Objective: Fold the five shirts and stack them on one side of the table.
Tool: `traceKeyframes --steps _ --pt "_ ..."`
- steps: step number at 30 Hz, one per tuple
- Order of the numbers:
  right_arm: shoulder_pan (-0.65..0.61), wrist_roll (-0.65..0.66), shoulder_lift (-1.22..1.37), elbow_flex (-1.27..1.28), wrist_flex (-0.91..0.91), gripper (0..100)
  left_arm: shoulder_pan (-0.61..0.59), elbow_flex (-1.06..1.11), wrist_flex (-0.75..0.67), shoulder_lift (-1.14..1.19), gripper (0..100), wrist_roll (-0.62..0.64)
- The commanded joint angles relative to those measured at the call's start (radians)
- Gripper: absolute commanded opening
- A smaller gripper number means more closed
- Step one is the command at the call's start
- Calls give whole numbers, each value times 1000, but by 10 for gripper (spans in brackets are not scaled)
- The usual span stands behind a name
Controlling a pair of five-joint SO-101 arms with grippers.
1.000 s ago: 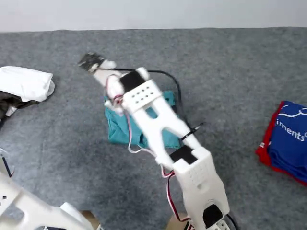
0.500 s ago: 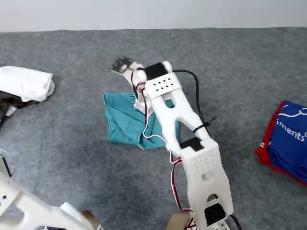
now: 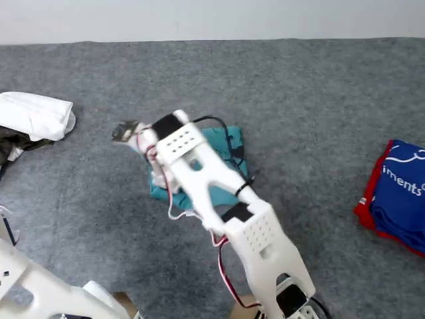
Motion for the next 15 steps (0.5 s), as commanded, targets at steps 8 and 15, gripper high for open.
traceKeyframes --steps 8,15 --pt "33 9 -243 -25 -2 10 5 -5 -14 -20 3 -2" --pt "110 9 -239 -17 -1 15 5 -4 -12 -20 3 0"
